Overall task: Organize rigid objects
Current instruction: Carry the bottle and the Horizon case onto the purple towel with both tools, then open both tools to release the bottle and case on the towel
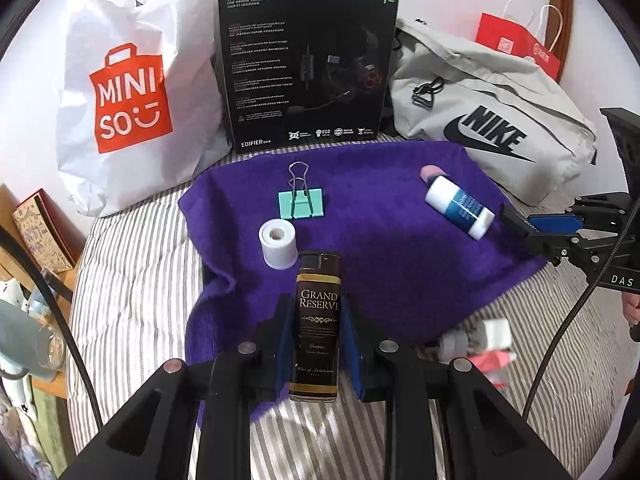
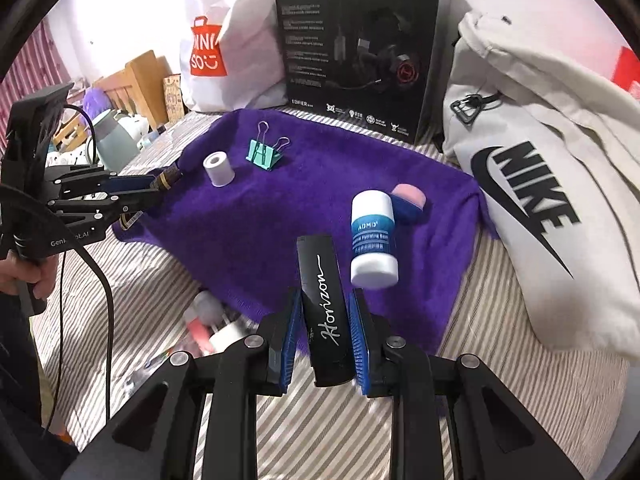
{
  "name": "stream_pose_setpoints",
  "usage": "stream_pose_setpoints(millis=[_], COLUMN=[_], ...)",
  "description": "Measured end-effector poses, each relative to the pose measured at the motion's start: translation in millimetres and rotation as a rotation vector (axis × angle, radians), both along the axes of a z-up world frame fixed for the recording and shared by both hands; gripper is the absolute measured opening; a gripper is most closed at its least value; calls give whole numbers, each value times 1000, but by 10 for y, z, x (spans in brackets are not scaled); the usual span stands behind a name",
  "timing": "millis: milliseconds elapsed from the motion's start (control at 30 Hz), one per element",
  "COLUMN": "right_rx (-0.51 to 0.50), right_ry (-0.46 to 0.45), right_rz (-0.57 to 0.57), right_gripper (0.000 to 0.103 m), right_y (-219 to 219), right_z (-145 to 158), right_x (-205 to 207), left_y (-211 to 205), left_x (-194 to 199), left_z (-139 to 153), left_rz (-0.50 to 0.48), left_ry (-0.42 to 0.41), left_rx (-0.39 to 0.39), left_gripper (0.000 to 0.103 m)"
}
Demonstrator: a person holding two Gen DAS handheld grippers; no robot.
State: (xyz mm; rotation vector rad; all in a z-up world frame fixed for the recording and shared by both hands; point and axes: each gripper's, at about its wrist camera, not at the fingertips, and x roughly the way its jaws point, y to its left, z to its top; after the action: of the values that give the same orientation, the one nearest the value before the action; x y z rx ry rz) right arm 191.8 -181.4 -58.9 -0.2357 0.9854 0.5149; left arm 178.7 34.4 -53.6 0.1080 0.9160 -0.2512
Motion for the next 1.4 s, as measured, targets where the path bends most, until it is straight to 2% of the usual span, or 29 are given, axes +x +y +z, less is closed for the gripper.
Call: stream_pose_setpoints(millis=[333, 600, 1200, 1267, 1400], right_rx=[-63, -95, -112, -106, -88], right_ry=[77, 92, 79, 87, 106], right_rz=[45, 37, 77, 75, 39], right_gripper=[23, 22, 23, 26, 43], right_y=[77, 41, 48, 36, -27], right_z=[-395, -533, -527, -522, -496], right_x=[250, 321, 336, 331, 322], left_y=[57, 156, 131, 139, 134], left_x=[289, 395, 482, 475, 435], left_z=[-273, -438, -502, -501, -492], left_rz=[9, 34, 40, 50, 52], left_ry=[58, 94, 92, 97, 103], left_rx=[21, 41, 65, 68, 82], left_gripper=[23, 23, 25, 27, 32])
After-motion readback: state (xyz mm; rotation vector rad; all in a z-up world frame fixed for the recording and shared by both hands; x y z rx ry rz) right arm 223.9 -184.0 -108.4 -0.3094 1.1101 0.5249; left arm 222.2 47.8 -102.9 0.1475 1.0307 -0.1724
